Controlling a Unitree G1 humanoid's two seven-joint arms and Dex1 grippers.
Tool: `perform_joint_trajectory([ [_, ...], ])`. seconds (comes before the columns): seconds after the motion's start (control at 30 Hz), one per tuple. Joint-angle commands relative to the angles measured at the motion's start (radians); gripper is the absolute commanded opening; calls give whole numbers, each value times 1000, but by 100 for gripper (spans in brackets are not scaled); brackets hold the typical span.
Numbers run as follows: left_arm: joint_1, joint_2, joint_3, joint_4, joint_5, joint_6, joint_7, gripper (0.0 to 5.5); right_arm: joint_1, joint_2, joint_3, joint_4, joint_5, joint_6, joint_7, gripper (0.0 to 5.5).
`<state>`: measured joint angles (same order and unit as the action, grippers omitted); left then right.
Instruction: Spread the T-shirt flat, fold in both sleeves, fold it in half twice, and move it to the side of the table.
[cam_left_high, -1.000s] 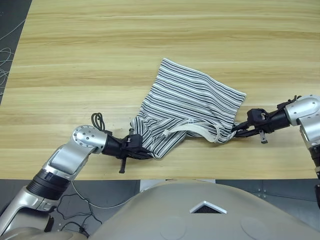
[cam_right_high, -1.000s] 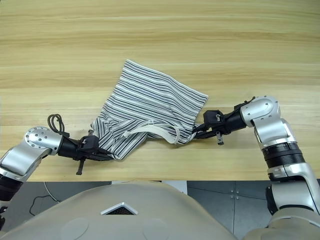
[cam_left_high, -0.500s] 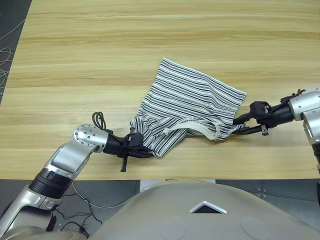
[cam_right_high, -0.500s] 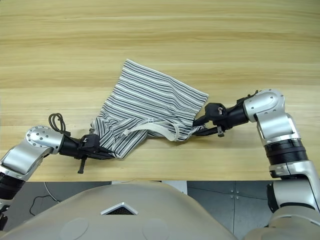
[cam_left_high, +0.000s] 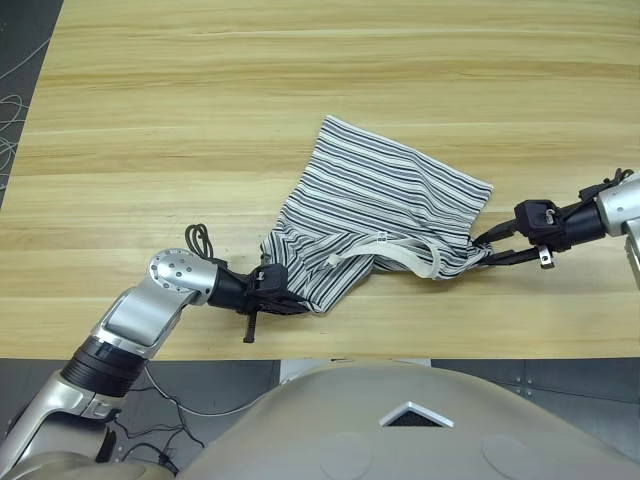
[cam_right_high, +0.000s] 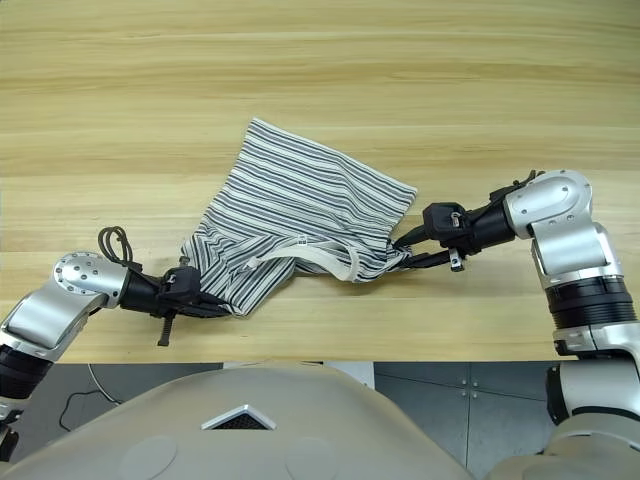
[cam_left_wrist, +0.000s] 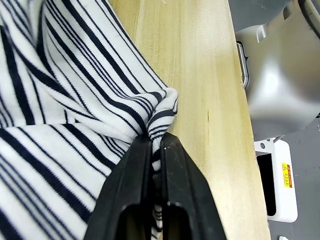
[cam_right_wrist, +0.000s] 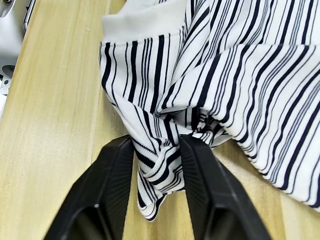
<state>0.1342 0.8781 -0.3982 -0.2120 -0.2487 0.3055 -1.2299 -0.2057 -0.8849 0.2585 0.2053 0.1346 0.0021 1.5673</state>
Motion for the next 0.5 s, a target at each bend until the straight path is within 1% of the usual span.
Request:
perform_joint_trajectory([
  [0.03,8,-3,-9,27,62,33,53,10,6,-8,-8,-5,8,2,-4,92],
  [0.07,5,-3,-9,30,62,32,52,10,7,-6,-10,-7,12,4,-4,79],
  [0.17,6,-2,-6,34,62,32,51,10,-8,-4,-21,-2,24,4,-5,13],
  [0.4,15,0,-5,32,57,32,48,10,4,-14,-33,-24,57,22,14,13],
  [0.43,22,5,-2,27,52,35,45,10,16,-25,-35,-42,77,34,28,13],
  [0.5,58,40,12,-27,10,54,10,10,87,-96,-25,-144,195,105,45,13],
])
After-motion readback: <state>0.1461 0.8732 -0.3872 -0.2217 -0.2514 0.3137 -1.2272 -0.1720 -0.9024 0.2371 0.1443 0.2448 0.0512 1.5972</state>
